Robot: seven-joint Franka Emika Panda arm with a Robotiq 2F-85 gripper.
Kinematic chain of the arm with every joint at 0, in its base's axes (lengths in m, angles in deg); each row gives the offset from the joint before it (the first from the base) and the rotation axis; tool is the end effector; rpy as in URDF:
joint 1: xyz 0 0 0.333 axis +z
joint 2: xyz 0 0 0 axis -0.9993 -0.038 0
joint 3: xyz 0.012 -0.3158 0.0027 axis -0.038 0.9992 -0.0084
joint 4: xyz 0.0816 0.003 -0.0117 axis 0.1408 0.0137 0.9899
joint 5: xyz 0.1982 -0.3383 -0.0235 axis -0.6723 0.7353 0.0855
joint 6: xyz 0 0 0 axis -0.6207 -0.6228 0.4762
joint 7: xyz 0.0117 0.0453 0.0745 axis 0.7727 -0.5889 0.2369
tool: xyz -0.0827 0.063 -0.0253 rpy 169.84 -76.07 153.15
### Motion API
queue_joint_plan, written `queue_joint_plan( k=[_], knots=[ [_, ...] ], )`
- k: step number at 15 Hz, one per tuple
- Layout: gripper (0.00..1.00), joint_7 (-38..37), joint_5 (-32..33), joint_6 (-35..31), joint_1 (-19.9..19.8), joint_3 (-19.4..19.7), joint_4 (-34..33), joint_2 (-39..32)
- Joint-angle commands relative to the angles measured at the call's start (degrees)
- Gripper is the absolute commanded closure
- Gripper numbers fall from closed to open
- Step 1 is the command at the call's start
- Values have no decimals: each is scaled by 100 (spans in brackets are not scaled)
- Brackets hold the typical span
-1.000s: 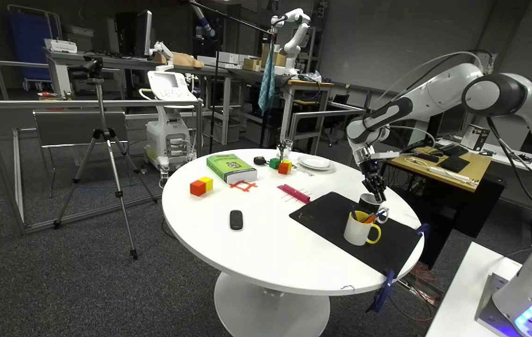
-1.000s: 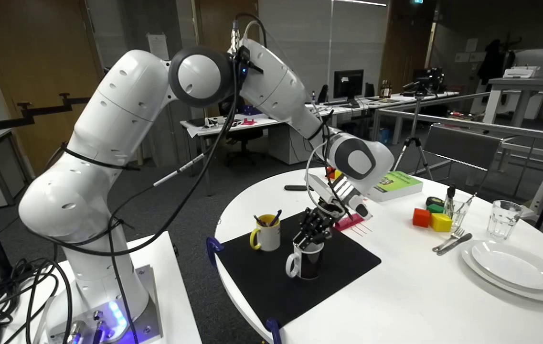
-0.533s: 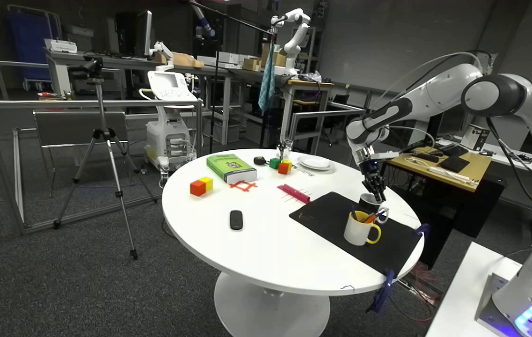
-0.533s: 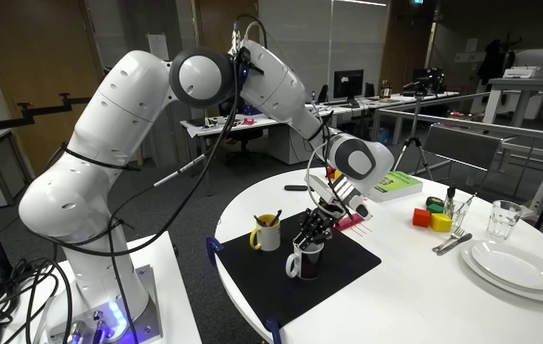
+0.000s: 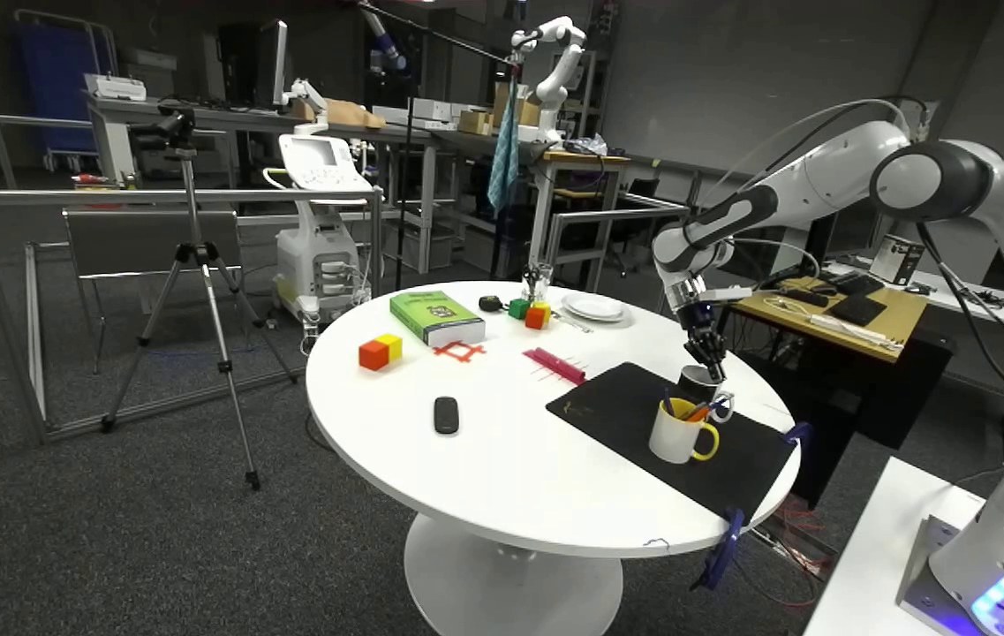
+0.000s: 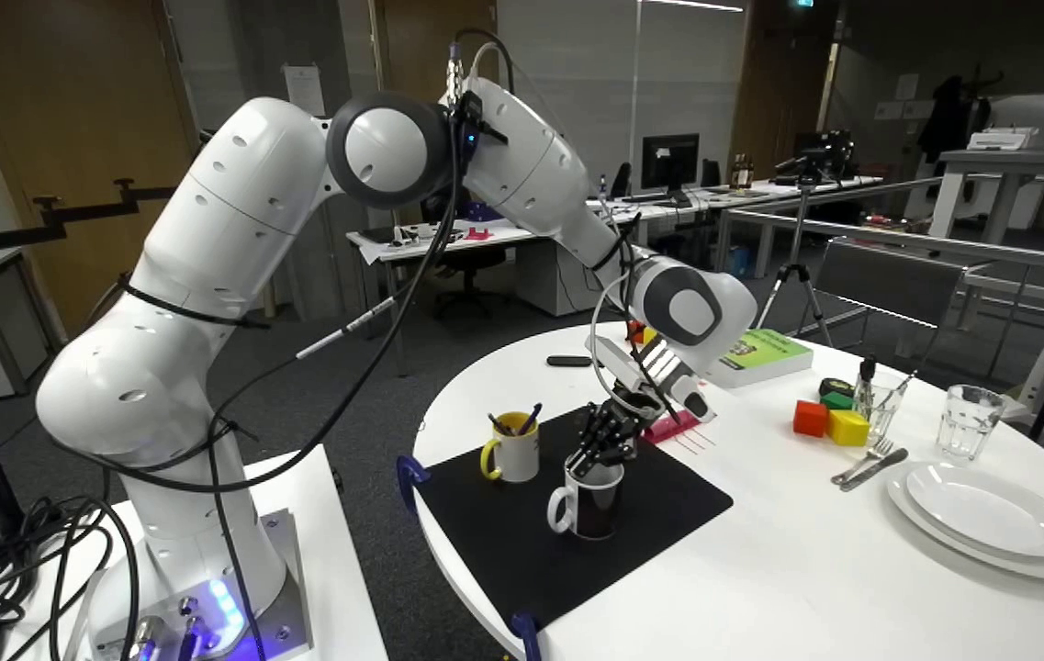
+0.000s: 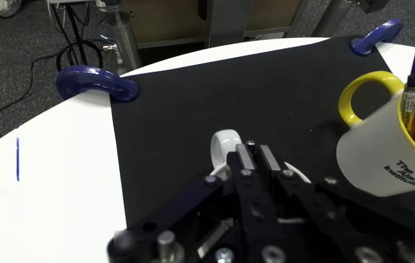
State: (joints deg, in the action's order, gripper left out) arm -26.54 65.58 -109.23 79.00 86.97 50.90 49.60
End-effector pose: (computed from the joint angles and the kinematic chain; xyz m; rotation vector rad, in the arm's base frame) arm 0.5841 -0.1355 0.1935 -2.8201 0.2358 1.1102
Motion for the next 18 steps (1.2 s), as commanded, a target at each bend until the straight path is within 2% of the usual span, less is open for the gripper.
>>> queue_joint_plan(
  k=[1,9,18],
  knots=[
    [98,117,106,-55,-27,-35,-25,-31],
    [98,179,44,12,-120,-13,-22,96],
    [98,479,-220,135,-451,4,-131,283]
  ],
)
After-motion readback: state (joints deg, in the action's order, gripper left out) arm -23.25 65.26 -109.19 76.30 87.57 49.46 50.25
